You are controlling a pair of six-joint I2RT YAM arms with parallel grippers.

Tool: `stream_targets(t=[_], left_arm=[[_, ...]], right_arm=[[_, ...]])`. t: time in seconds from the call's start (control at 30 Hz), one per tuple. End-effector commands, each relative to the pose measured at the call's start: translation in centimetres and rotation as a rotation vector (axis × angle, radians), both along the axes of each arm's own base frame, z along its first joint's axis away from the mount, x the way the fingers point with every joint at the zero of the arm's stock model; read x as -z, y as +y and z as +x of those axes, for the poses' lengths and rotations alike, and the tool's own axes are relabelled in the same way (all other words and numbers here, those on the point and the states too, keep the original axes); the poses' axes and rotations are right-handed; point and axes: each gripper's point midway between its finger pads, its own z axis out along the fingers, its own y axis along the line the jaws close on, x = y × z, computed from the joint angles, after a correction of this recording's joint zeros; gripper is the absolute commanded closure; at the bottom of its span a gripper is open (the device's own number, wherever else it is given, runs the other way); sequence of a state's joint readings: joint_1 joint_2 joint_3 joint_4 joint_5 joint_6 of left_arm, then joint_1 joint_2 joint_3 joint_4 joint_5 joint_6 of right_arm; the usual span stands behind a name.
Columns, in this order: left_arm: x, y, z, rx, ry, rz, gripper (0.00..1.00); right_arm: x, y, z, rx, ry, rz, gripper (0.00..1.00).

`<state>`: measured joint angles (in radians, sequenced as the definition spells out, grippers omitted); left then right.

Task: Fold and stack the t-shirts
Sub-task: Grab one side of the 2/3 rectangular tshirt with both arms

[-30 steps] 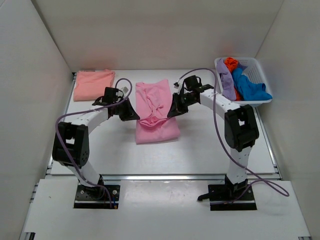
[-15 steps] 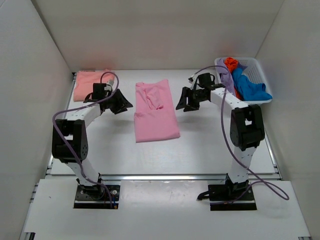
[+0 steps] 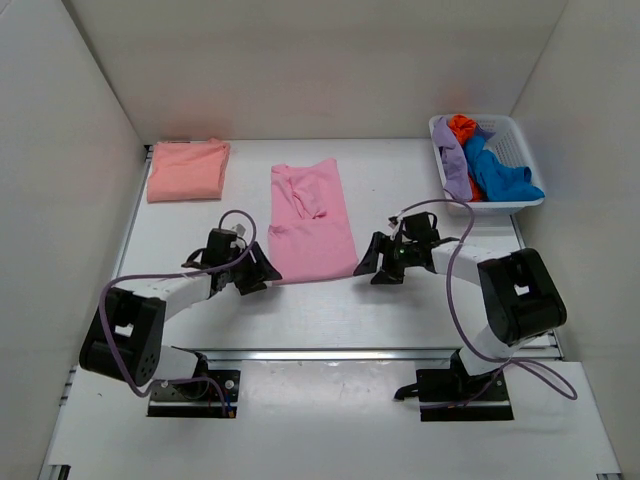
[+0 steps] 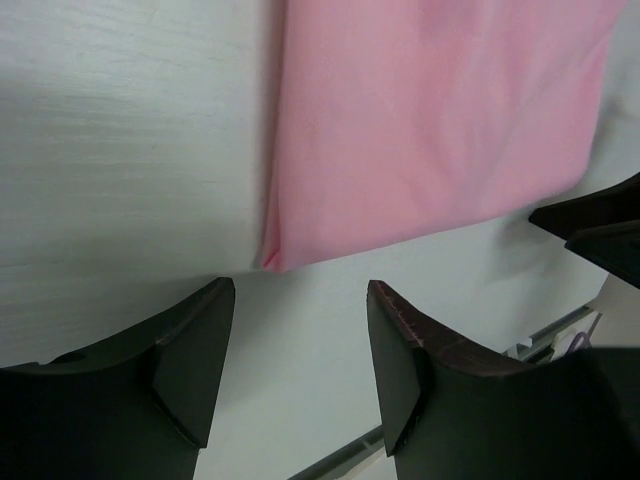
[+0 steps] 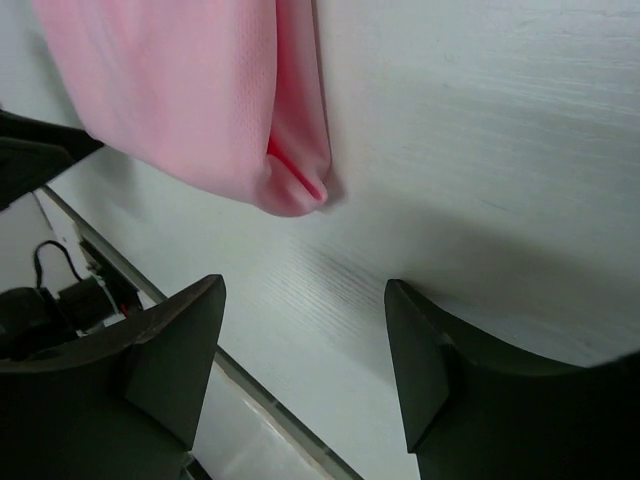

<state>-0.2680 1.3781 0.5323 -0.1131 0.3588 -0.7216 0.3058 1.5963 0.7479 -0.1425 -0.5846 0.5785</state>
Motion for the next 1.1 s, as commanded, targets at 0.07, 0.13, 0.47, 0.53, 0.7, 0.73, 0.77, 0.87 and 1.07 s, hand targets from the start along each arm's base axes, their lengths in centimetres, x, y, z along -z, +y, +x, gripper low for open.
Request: stream_targets(t=[0.07, 0.13, 0.47, 0.53, 0.7, 0.73, 0.77, 0.87, 1.07], left_arm=[[-2.1, -1.7, 2.2, -0.085, -0.115, -0.043, 0.34], [-1.9, -2.2, 2.1, -0.102, -0.105, -0.056, 0.36], [-1.1, -2.3, 1.2, -0.109, -0.085, -0.075, 0.93], [-1.3, -1.8, 0.9, -0.102, -0.089, -0.066, 1.0], [-1.3, -0.9, -1.1, -0.016, -0.075, 0.006, 1.0], [-0.9, -0.6, -1.9, -0.006, -0.055, 0.027, 1.0], [-0.8, -0.4, -2.7, 0.011, -0.064, 0.03, 1.0], [-0.1, 0.1, -5.0, 0.016, -0.04, 0.009, 0.81], [0.5, 0.8, -7.9, -0.03, -0.047, -0.029, 0.42]], right_arm=[[-1.1, 1.4, 2.8, 0.076, -0.081, 0.102, 0.4], [-1.0, 1.9, 2.9, 0.067, -0.082, 0.109, 0.42], [0.4, 4.5, 2.7, -0.007, -0.053, 0.205, 0.96], [0.1, 4.7, 1.7, -0.014, -0.04, 0.214, 1.0], [0.1, 4.1, -2.2, -0.048, -0.036, 0.157, 0.99], [0.0, 3.8, -3.3, -0.059, -0.031, 0.153, 1.0], [0.7, 3.4, -4.4, -0.053, 0.004, 0.139, 1.0], [0.2, 3.1, -6.4, -0.068, -0.014, 0.129, 1.0], [0.2, 2.7, -7.9, -0.056, -0.025, 0.124, 1.0]])
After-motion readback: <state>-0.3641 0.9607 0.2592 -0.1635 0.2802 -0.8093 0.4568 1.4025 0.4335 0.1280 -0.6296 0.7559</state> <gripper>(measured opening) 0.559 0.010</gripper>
